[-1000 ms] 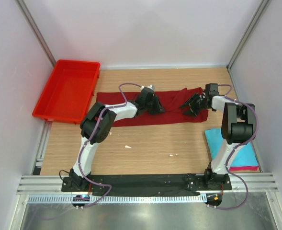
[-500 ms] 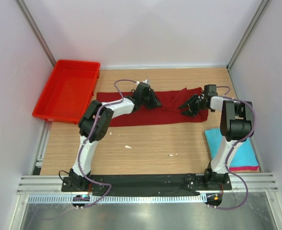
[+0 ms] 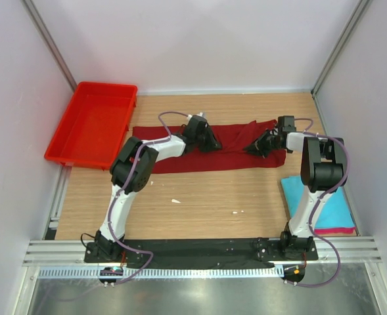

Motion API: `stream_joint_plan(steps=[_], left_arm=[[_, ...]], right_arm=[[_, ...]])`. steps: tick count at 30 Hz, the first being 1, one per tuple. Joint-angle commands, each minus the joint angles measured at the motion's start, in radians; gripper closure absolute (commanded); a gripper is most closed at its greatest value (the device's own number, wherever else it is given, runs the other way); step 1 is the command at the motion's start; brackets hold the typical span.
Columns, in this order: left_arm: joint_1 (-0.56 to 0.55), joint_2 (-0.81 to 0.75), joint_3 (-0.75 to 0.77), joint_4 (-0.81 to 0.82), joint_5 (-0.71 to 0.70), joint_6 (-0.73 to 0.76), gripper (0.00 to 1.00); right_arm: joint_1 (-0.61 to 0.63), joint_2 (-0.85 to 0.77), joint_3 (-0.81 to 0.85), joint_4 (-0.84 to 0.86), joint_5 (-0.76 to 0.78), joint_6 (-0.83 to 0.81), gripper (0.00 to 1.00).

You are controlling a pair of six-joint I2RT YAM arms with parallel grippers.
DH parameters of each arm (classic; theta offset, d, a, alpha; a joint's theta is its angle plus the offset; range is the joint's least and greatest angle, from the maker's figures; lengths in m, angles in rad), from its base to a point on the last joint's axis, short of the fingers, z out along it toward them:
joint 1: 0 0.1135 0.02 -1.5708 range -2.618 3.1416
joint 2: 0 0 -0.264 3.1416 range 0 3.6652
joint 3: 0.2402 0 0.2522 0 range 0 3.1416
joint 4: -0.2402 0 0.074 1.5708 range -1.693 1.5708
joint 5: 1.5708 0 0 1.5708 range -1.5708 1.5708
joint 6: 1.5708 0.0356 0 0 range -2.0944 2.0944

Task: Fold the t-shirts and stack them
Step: Fold the tshirt

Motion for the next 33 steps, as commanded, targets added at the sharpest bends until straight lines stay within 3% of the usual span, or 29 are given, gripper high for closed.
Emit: stream_joint_plan(steps=[1,3,7,11,18,27,30,31,33], left_arm=[[0.007,-0.019,0.041,-0.017,0.002,0.016,0.79],[0.007,-0.027,0.07,-0.043,-0.007,0.061,0.8],[0.007,-0.034,0.175,-0.28,-0.044,0.182,0.82],[0.007,-0.04,0.276,-0.423,-0.05,0.269,0.79],[0.007,-0.114,0.198,-0.436,0.003,0.289,0.76],[0.016,-0.128,0.178,-0.454,0.095,0.266,0.7],[0.031,-0.14,0.162,-0.456,0.102,0.256,0.68],[0.037,-0.143,0.153,-0.456,0.121,0.251,0.67],[0.051,-0.152,0.144,-0.456,0.143,0.243,0.64]], right_arm=[[0.005,-0.034,0.001,-0.01,-0.016,0.006,0.84],[0.006,-0.049,0.0,-0.055,-0.013,0.002,0.89],[0.02,-0.115,-0.026,-0.105,0.004,0.023,0.96],[0.037,-0.187,-0.072,-0.084,0.041,0.109,0.97],[0.054,-0.298,-0.174,-0.047,0.131,0.333,0.96],[0.195,-0.307,-0.201,-0.067,0.211,0.498,0.91],[0.227,-0.309,-0.209,-0.044,0.216,0.514,0.81],[0.229,-0.286,-0.182,-0.04,0.201,0.473,0.7],[0.205,-0.263,-0.107,-0.139,0.194,0.358,0.61]])
